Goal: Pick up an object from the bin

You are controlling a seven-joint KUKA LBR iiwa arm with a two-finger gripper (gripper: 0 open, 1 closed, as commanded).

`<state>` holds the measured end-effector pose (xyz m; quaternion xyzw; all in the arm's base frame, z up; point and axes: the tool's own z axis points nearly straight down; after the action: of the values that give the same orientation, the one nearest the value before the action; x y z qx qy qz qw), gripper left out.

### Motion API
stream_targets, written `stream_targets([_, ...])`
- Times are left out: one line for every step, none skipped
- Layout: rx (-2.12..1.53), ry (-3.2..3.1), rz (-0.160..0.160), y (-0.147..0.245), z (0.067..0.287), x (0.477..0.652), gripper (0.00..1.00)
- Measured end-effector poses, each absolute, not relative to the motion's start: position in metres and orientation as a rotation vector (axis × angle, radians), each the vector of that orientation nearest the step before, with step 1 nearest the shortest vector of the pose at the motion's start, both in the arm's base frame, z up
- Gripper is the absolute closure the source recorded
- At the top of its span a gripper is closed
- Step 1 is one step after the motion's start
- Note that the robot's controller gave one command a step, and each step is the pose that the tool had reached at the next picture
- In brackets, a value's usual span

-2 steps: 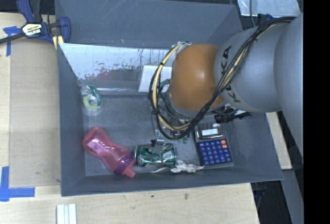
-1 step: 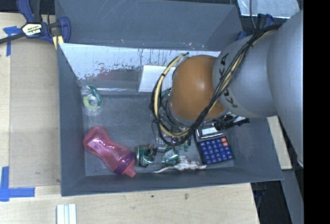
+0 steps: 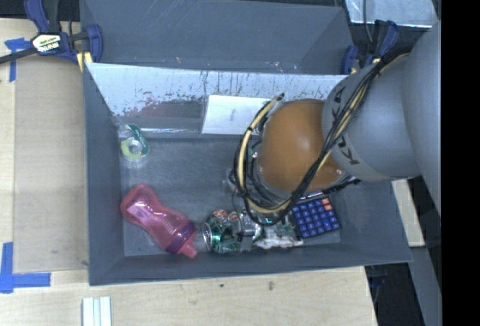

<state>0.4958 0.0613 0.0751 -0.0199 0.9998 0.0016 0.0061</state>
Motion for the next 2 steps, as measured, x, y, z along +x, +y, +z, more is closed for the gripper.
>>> stream_targets([-0.062, 3.129, 0.001, 0.0552, 0.0719, 0.4919, 1.00])
stream_targets([-0.062, 3.129, 0.001, 0.0552, 0.0719, 0.4920, 1.00])
